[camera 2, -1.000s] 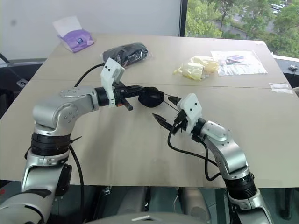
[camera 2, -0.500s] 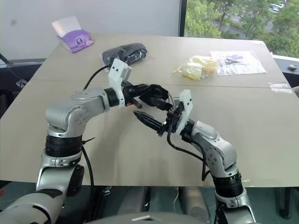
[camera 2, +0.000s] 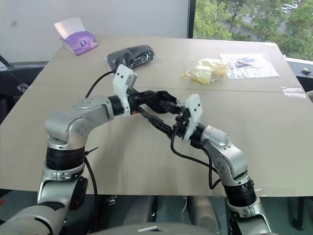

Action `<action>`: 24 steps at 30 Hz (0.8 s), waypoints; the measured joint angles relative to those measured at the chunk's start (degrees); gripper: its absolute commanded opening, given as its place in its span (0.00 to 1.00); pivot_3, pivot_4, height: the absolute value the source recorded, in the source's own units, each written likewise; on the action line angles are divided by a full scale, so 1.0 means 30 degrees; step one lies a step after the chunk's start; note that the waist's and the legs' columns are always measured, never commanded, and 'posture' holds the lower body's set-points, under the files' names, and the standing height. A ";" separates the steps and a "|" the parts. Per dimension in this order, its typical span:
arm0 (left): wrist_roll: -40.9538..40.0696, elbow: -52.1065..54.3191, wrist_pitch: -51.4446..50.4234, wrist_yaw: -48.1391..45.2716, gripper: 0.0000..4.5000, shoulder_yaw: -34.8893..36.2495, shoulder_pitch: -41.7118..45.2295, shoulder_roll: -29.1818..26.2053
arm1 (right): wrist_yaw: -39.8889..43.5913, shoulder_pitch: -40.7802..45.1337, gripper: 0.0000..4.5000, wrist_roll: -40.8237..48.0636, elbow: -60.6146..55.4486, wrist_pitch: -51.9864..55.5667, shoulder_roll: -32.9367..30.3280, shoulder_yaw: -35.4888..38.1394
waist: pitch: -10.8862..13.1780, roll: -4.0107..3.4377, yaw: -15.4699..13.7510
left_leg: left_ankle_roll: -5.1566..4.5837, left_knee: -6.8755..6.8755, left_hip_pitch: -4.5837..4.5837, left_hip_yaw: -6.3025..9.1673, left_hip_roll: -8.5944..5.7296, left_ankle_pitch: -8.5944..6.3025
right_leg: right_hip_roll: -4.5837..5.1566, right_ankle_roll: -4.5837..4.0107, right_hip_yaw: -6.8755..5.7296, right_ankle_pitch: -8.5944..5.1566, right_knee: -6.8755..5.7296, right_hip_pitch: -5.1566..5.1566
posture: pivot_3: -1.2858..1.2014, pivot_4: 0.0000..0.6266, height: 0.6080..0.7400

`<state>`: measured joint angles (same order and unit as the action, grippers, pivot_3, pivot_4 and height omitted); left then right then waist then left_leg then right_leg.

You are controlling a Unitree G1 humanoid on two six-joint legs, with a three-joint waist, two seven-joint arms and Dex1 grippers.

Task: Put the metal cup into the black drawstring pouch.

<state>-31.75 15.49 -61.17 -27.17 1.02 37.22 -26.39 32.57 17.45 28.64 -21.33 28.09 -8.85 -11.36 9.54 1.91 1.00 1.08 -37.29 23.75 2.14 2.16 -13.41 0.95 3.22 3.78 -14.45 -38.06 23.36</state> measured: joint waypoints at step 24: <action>-0.0413 0.0684 -0.0673 0.0229 0.00 0.0971 -0.0413 -0.0386 | -0.2242 -0.1840 1.00 -0.2180 -0.0304 0.0231 -0.1958 0.0918 | 0.0000 0.0000 0.0015 | 0.0000 0.0000 -0.0003 -0.0004 0.0001 0.0000 | -0.0003 -0.0001 0.0005 -0.0001 0.0005 0.0000 | 0.52 0.24 1.00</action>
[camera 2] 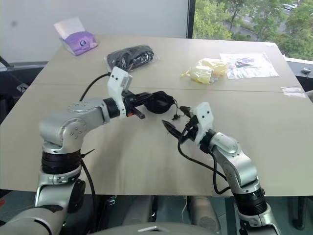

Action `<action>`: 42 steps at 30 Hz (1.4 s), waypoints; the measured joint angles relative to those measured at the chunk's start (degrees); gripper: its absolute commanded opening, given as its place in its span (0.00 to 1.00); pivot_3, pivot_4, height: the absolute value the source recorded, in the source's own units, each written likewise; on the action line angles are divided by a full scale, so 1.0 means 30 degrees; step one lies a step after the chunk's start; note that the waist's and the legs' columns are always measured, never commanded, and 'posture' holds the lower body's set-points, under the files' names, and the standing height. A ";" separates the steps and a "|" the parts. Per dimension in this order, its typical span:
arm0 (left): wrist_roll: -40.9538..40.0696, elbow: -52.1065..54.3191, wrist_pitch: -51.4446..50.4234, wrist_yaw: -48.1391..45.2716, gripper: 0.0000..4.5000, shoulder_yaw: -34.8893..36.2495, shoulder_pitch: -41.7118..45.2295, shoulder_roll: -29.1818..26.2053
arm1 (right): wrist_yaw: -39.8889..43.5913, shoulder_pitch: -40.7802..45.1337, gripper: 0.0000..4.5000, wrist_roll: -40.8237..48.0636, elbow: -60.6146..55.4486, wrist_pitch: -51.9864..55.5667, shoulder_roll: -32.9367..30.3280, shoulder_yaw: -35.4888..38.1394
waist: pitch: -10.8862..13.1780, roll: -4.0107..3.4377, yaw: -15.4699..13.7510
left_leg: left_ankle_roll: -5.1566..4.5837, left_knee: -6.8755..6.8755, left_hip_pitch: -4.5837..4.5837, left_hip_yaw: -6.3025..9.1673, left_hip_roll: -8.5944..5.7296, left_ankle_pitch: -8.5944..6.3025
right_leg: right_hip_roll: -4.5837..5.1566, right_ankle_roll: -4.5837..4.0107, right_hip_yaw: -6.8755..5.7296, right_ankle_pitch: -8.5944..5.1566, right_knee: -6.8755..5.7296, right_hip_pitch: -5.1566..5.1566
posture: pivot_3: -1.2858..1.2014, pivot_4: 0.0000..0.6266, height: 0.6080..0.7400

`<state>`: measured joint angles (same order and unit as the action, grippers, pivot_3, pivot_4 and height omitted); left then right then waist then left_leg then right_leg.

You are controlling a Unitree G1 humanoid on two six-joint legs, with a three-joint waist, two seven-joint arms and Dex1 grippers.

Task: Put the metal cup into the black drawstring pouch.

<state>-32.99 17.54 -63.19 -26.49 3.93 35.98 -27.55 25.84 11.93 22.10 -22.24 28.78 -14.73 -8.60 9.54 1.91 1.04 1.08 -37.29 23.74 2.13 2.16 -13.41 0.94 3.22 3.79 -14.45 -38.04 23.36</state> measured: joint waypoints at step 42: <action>-0.0321 -0.0898 0.1728 -0.3270 0.21 -0.0970 0.0092 -0.1416 | -0.0392 0.2164 0.00 -0.5061 0.1748 -0.0596 -0.2635 0.0127 | 0.0021 -0.0032 0.0098 | 0.0002 0.0033 0.0019 -0.0022 -0.0006 0.0000 | 0.0008 -0.0002 0.0014 0.0002 0.0007 0.0022 | 0.52 0.24 1.00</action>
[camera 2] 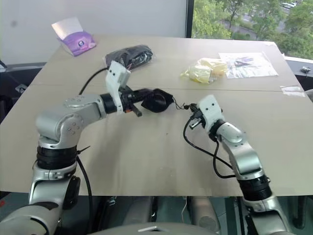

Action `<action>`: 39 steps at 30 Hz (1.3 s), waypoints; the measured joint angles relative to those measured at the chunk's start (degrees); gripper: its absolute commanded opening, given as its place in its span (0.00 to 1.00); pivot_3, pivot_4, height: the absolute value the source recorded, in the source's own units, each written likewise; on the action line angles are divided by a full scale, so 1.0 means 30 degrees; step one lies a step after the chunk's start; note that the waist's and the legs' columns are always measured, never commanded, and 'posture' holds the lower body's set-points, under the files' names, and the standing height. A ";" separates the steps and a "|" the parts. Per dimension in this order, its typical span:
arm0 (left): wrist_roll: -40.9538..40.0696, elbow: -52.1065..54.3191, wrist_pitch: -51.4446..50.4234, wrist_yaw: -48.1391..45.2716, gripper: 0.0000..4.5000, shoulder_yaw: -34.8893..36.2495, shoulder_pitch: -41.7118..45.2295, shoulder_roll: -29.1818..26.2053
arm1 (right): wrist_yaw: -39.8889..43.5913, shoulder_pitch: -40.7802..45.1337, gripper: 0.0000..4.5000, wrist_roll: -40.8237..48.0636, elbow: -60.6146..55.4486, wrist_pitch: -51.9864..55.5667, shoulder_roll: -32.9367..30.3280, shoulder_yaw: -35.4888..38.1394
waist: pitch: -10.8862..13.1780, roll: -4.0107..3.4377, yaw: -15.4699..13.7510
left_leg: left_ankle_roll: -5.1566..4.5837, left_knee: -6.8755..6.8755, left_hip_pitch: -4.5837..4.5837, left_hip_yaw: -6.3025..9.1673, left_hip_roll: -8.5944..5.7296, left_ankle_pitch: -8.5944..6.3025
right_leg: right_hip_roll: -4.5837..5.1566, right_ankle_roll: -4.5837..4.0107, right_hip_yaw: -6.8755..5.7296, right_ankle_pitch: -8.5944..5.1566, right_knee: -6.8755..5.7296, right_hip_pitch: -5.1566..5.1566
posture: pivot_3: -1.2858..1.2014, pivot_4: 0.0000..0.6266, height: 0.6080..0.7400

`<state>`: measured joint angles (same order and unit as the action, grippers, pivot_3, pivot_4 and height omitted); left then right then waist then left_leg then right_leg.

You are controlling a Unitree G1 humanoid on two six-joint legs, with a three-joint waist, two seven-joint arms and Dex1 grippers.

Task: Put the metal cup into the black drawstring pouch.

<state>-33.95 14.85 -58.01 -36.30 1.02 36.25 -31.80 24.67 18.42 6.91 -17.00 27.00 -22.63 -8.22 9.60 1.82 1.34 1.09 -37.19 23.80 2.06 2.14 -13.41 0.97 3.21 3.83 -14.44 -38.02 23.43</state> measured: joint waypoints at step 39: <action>0.3180 -0.5546 0.6252 -0.4151 0.04 -0.4283 0.4520 0.6322 | 0.1857 0.3341 0.00 0.0773 -0.7164 0.6018 -0.5314 0.1556 | 0.0013 -0.0013 -0.0167 | -0.0008 -0.0041 0.0011 0.0002 -0.0004 -0.0002 | -0.0010 0.0004 0.0005 -0.0002 0.0012 -0.0016 | 0.52 0.24 1.00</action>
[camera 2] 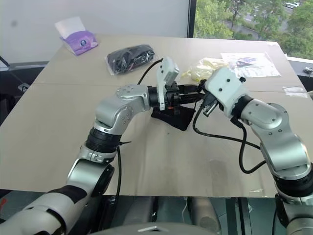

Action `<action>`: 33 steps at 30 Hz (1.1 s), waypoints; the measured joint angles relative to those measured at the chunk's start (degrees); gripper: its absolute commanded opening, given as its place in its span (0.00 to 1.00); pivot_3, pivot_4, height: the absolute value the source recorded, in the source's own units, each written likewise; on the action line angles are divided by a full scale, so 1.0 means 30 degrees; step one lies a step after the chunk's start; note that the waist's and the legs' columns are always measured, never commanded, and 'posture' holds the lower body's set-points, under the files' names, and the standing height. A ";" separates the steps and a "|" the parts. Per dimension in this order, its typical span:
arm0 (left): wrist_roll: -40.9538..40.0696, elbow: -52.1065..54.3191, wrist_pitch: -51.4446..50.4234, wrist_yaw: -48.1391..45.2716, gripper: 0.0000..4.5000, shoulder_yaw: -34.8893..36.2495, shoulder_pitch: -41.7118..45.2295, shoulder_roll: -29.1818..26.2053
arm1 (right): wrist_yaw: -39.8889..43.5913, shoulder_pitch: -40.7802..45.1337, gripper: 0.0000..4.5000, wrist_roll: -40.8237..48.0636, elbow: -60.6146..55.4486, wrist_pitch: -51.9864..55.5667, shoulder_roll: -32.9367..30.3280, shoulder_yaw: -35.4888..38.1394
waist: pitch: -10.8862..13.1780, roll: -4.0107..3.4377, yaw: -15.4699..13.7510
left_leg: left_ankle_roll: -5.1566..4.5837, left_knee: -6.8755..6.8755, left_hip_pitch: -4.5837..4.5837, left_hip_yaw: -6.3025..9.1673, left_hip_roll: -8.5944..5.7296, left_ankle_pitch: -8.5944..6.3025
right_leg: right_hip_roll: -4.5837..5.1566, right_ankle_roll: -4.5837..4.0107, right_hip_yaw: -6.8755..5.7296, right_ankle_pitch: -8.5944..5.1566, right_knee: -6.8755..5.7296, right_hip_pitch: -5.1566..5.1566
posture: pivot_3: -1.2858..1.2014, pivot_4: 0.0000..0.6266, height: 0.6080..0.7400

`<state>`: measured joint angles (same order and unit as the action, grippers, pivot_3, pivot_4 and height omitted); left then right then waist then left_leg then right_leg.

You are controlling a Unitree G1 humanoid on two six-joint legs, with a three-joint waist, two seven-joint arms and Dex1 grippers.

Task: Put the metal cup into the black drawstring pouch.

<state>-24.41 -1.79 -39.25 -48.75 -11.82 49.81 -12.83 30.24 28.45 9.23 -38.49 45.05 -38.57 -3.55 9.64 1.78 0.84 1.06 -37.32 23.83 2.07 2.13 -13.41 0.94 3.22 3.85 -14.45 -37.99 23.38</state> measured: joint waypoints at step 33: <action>0.1973 0.1451 0.1196 0.2018 0.83 0.1190 -0.4165 -0.1440 | -0.1348 -0.6683 0.72 0.0241 0.7333 -0.3115 0.1546 0.3933 | 0.0005 -0.0078 -0.0020 | -0.0002 0.0008 -0.0001 -0.0024 0.0002 0.0000 | 0.0007 0.0004 0.0017 0.0002 -0.0001 -0.0003 | 0.52 0.24 1.00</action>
<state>-18.49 2.56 -35.67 -42.70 -8.26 37.32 -17.15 26.19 8.40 9.96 -16.49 35.70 -33.94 8.25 9.66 1.54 0.78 1.06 -37.29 23.83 2.00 2.14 -13.41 0.96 3.23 3.90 -14.45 -37.99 23.37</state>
